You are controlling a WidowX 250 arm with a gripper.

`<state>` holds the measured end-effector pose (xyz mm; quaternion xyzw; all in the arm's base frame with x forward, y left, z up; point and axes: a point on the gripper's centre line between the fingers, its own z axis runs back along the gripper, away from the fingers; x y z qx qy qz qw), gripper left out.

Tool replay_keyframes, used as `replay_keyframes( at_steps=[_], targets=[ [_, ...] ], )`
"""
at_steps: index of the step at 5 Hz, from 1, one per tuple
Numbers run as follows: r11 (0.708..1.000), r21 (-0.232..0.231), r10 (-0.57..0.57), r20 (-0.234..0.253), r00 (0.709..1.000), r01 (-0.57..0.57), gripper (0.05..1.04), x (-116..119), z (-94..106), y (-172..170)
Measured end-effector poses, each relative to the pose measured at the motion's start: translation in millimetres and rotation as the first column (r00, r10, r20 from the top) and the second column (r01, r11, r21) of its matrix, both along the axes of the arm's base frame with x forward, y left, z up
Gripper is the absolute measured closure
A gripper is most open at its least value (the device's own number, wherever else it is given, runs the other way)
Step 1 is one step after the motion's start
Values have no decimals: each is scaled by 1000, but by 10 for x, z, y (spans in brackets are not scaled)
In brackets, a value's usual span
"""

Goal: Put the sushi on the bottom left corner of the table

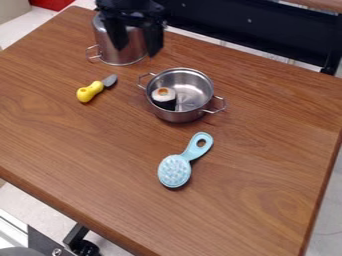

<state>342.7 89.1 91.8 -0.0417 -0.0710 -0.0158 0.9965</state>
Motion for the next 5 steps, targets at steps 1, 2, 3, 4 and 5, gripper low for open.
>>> replay_keyframes(
  at_steps=[1, 2, 3, 4, 5],
  targets=[
    [988, 48, -145, -2, 989, 145, 86, 41, -38, -118],
    [978, 62, -201, -13, 980, 201, 86, -10, -191, -223],
    [963, 61, -260, -67, 963, 264, 86, -33, -341, -304],
    [952, 71, -295, -55, 954, 298, 86, -8, -382, -371],
    [947, 82, -307, -60, 950, 312, 86, 3, -496, -388]
  ],
)
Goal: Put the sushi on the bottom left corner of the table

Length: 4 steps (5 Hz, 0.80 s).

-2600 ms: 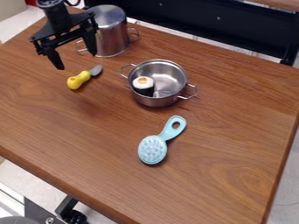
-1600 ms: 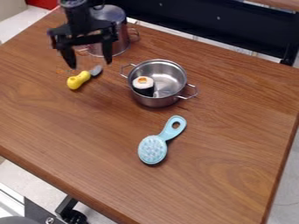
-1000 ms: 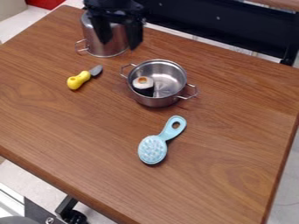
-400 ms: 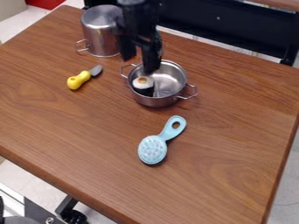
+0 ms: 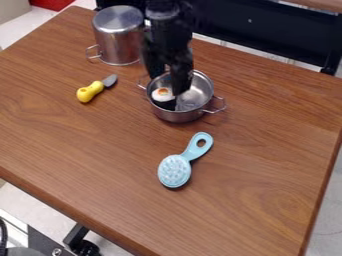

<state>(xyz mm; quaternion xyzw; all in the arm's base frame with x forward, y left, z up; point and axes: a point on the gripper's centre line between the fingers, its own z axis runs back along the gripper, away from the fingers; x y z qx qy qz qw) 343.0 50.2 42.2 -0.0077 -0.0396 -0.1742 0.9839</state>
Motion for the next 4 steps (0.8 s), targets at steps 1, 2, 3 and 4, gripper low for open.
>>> replay_keyframes(
  at_steps=[1, 2, 3, 4],
  targets=[
    [1000, 4, -21, 9, 1000, 21, 86, -19, -54, -12],
    [1000, 8, -28, 27, 999, 28, 86, 11, -68, -33],
    [1000, 14, -28, 35, 999, 28, 86, -10, -125, -39],
    [999, 17, -35, 26, 999, 35, 86, -17, -162, -35]
  ],
)
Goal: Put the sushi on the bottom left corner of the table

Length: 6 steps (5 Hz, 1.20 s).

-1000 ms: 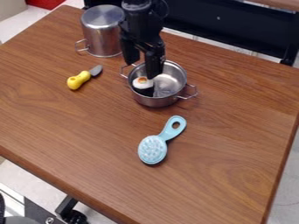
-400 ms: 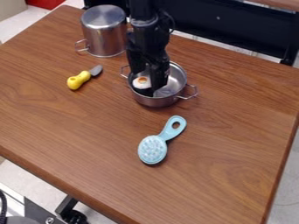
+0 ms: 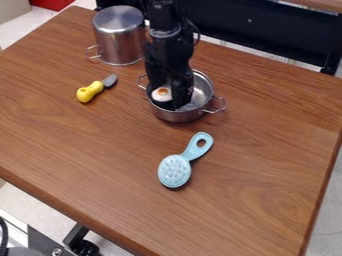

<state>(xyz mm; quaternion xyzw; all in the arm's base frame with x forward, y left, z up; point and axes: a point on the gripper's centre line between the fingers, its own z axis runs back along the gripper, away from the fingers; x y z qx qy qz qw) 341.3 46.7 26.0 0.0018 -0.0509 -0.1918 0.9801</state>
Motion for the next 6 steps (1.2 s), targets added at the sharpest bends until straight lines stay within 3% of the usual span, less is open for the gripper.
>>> replay_keyframes(
  at_steps=[1, 3, 4, 6],
  targets=[
    [1000, 12, 3, -1, 1000, -3, 119, 8, -44, 6],
    [1000, 27, 2, 0, 1000, -2, 609, 11, -73, -6],
    [1000, 26, 7, 0, 1000, -7, 705, 13, -70, -7],
    [998, 15, 58, 1, 998, -58, 722, 15, -70, -16]
  ],
)
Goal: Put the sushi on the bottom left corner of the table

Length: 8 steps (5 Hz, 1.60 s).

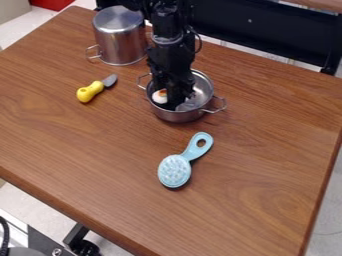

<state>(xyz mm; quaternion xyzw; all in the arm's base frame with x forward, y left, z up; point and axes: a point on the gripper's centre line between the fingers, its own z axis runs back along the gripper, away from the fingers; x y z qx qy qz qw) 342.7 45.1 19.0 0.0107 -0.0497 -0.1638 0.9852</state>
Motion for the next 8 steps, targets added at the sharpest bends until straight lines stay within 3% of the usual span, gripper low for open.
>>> replay_keyframes(
  at_steps=[1, 3, 5, 6, 8],
  targets=[
    [998, -23, 54, 3, 999, -54, 723, 39, 132, -18],
    [975, -51, 219, 131, 967, -214, 722, 93, 545, 110],
    [923, -27, 383, 15, 923, -383, 723, -208, 608, 544],
    [906, 9, 424, -10, 906, -424, 723, -310, 729, 865],
    [933, 24, 359, -26, 933, -358, 723, -607, 678, 1348]
  ],
)
